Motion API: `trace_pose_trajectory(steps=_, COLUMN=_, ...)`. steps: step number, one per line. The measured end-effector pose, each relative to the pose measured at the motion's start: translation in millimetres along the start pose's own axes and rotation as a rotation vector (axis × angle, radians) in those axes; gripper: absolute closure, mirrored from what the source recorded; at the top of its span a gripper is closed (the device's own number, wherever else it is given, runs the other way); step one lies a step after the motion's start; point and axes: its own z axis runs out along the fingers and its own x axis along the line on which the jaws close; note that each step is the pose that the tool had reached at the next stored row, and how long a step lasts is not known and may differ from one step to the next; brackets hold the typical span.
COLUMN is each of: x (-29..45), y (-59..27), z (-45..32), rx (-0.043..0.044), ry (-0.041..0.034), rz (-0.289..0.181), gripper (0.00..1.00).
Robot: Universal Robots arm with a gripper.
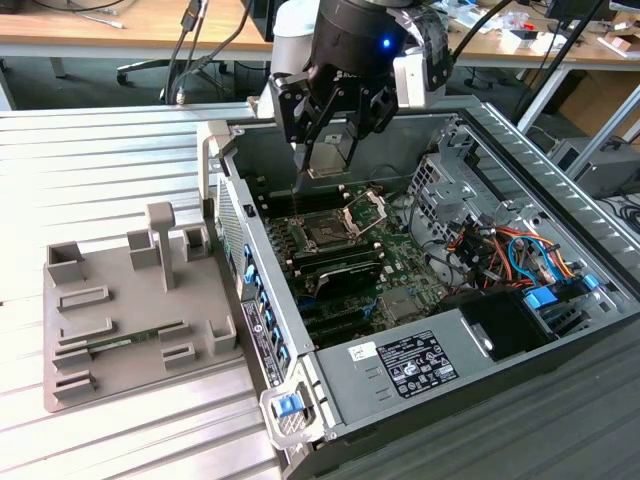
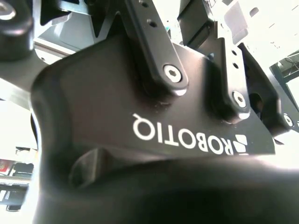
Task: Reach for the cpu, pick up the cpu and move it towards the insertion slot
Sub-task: 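Pick up the cpu and move it towards the insertion slot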
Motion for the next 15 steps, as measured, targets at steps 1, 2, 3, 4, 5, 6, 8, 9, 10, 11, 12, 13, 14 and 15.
trace_pose_trajectory(steps=1, x=-0.6, y=0.0, z=0.0, rx=-0.0001, ry=0.0000, rz=0.000, gripper=0.45)
trace_pose_trajectory(steps=2, x=-1.0, y=-0.1, z=0.0, rx=0.0000, ry=0.0000, rz=0.000, gripper=0.45)
trace_pose_trajectory(steps=3, x=-1.5, y=-0.1, z=0.0, rx=0.0000, ry=0.0000, rz=0.000, gripper=0.45)
trace_pose_trajectory(steps=4, x=-2.1, y=-0.1, z=0.0, rx=0.0000, ry=0.0000, rz=0.000, gripper=0.45)
trace_pose_trajectory(steps=5, x=-2.5, y=-0.1, z=0.0, rx=0.0000, ry=0.0000, rz=0.000, gripper=0.45)
trace_pose_trajectory(steps=6, x=-2.9, y=-0.2, z=0.0, rx=0.0000, ry=0.0000, rz=0.000, gripper=0.45)
trace_pose_trajectory(steps=8, x=-4.2, y=-0.2, z=0.0, rx=0.0000, ry=0.0000, rz=0.000, gripper=0.45)
trace_pose_trajectory(steps=9, x=-5.0, y=-0.3, z=0.0, rx=0.0000, ry=0.0000, rz=0.000, gripper=0.45)
trace_pose_trajectory(steps=10, x=-5.4, y=-0.3, z=0.0, rx=0.0000, ry=0.0000, rz=0.000, gripper=0.45)
trace_pose_trajectory(steps=11, x=-5.9, y=-0.4, z=0.0, rx=0.0000, ry=0.0000, rz=0.000, gripper=0.45)
trace_pose_trajectory(steps=12, x=-6.5, y=-0.4, z=0.0, rx=0.0000, ry=0.0001, rz=0.000, gripper=0.45)
trace_pose_trajectory(steps=13, x=-7.0, y=-0.4, z=0.0, rx=0.0000, ry=0.0000, rz=0.000, gripper=0.45)
trace_pose_trajectory(steps=14, x=-7.5, y=-0.4, z=0.0, rx=0.0000, ry=0.0000, rz=0.000, gripper=0.45)
trace_pose_trajectory(steps=15, x=-8.0, y=-0.5, z=0.0, rx=0.0000, ry=0.0000, rz=0.000, gripper=0.45)
